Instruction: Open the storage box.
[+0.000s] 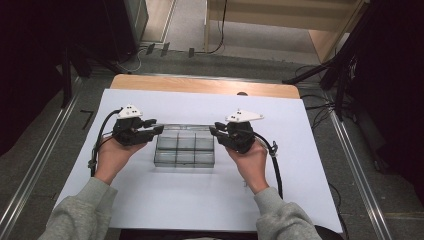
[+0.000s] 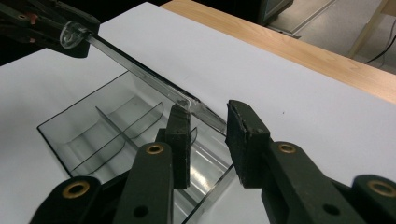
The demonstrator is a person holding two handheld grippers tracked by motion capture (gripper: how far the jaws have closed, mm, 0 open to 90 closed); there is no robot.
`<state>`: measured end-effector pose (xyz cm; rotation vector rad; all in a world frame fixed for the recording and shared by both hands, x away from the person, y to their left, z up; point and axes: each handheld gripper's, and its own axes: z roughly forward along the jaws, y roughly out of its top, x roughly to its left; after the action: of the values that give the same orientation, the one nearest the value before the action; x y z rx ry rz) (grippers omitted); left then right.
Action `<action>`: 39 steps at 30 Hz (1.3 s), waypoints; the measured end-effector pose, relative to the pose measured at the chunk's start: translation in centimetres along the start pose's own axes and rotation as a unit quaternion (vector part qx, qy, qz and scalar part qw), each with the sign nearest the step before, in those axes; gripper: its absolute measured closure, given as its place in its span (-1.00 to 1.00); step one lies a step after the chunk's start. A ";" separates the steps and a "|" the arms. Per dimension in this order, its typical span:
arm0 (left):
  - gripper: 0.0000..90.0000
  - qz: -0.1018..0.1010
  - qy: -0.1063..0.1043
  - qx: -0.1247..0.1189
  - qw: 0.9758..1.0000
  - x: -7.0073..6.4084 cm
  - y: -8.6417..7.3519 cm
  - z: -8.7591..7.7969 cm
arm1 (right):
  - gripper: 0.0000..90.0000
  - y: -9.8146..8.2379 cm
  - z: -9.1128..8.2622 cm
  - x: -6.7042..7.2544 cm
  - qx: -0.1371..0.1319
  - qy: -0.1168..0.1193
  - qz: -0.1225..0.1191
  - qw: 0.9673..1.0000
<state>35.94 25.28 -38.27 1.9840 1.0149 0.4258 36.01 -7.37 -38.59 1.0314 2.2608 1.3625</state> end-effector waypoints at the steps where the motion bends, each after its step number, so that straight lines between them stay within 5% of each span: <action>1: 0.33 0.000 0.001 0.000 1.000 0.1 0.1 0.0 | 0.61 0.2 0.3 -0.2 -0.001 -0.002 0.003 1.000; 7: 0.35 -0.024 -0.003 0.002 1.000 0.7 0.7 0.5 | 0.66 0.4 1.0 -0.9 -0.010 -0.008 0.012 1.000; 17: 0.38 -0.023 0.004 0.001 1.000 1.1 1.2 1.3 | 0.71 0.6 2.0 -1.5 -0.008 -0.019 0.016 1.000; 22: 0.42 -0.028 0.005 -0.004 1.000 1.3 1.3 1.5 | 0.72 0.5 2.7 -2.2 -0.006 -0.010 0.042 0.999; 39: 0.45 -0.045 0.026 -0.012 0.999 2.0 1.2 3.1 | 0.75 0.0 4.9 -2.9 -0.001 -0.030 0.046 0.998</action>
<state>39.65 24.87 -39.27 1.9068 1.1225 0.4388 40.87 -6.37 -41.36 1.1733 2.1931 1.3512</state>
